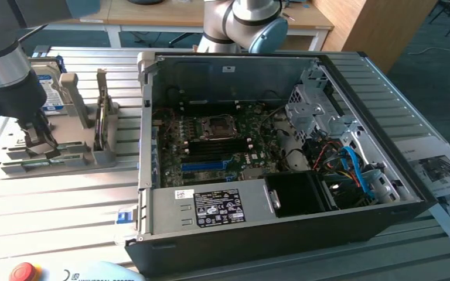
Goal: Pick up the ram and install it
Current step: 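Pick up the ram and move it above insertion slot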
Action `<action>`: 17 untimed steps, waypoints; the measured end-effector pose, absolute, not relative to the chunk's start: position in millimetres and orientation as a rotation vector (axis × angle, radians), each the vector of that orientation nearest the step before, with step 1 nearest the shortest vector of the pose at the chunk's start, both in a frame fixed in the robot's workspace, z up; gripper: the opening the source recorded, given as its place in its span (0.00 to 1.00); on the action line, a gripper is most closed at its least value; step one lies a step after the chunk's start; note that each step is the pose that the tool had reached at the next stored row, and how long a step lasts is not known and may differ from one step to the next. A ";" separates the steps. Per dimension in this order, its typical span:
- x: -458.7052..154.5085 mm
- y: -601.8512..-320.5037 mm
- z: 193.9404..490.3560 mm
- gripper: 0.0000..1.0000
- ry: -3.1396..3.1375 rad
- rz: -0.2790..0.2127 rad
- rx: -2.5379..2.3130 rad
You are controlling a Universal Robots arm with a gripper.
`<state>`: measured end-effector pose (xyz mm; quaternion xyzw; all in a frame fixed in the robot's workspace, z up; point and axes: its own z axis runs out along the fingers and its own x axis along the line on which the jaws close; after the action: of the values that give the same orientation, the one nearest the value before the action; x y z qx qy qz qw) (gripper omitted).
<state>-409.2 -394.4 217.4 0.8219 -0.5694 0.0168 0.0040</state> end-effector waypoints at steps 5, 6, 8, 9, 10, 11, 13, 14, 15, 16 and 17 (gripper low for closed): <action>-409.2 -394.4 217.5 0.31 -1.784 0.053 2.575; -409.2 -394.4 217.5 0.31 -1.784 0.053 2.575; -409.2 -394.4 217.5 0.31 -1.784 0.053 2.575; -409.2 -394.4 217.5 0.31 -1.784 0.053 2.576; -409.2 -394.4 217.5 0.31 -1.784 0.053 2.575; -409.2 -394.5 217.5 0.31 -1.784 0.053 2.575; -409.2 -394.4 217.5 0.31 -1.784 0.053 2.575; -409.2 -394.5 217.5 0.31 -1.784 0.053 2.575; -409.2 -394.4 217.5 0.31 -1.784 0.053 2.575; -409.2 -394.4 217.5 0.31 -1.784 0.053 2.575; -409.2 -394.4 217.5 0.31 -1.785 0.053 2.575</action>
<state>-409.2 -394.4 217.5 0.8217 -0.5697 0.0168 0.0040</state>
